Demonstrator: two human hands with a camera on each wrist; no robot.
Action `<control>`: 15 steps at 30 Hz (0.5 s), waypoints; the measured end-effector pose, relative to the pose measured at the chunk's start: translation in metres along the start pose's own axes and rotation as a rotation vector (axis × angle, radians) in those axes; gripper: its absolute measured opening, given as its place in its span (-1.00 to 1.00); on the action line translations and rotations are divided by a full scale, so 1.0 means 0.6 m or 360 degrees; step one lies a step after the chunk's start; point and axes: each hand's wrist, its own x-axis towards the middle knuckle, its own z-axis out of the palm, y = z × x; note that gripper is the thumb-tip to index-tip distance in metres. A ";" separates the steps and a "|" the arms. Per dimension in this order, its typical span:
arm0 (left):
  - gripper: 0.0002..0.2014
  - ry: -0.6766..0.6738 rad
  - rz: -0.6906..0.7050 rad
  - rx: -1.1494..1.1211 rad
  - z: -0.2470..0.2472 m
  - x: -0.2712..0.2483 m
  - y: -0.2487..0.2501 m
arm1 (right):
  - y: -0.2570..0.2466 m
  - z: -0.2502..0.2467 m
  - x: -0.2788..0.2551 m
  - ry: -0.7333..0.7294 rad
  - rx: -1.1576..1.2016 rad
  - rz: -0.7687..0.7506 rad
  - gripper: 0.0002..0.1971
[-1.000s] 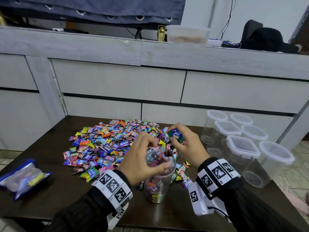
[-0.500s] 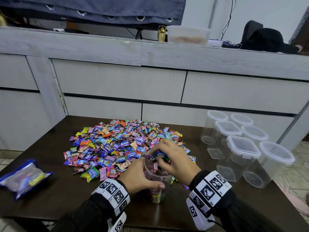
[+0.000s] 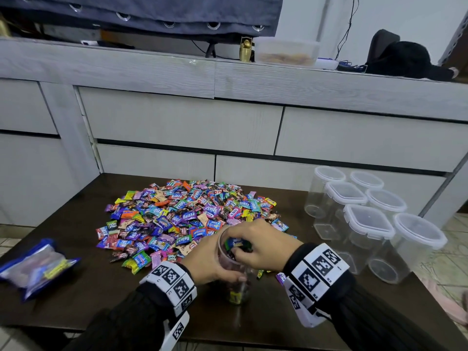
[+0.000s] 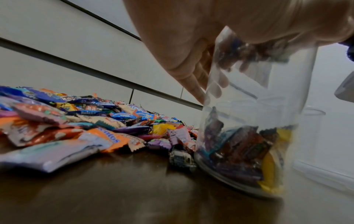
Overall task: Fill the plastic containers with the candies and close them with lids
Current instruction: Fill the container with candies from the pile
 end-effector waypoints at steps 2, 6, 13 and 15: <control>-0.27 -0.0008 -0.0018 -0.0013 -0.001 0.001 -0.002 | 0.002 -0.007 0.005 -0.0051 0.0016 0.0060 -0.77; -0.24 -0.0063 -0.0048 0.0010 -0.005 0.003 -0.001 | 0.007 -0.011 0.016 -0.0135 0.0033 0.0083 -0.77; -0.05 -0.0170 -0.0157 0.0030 -0.010 -0.010 -0.010 | 0.018 -0.013 -0.002 0.0135 0.0396 0.0196 -0.79; -0.02 -0.0154 -0.0183 0.0038 -0.011 -0.021 -0.017 | 0.021 -0.010 -0.012 0.0177 0.0450 0.0222 -0.78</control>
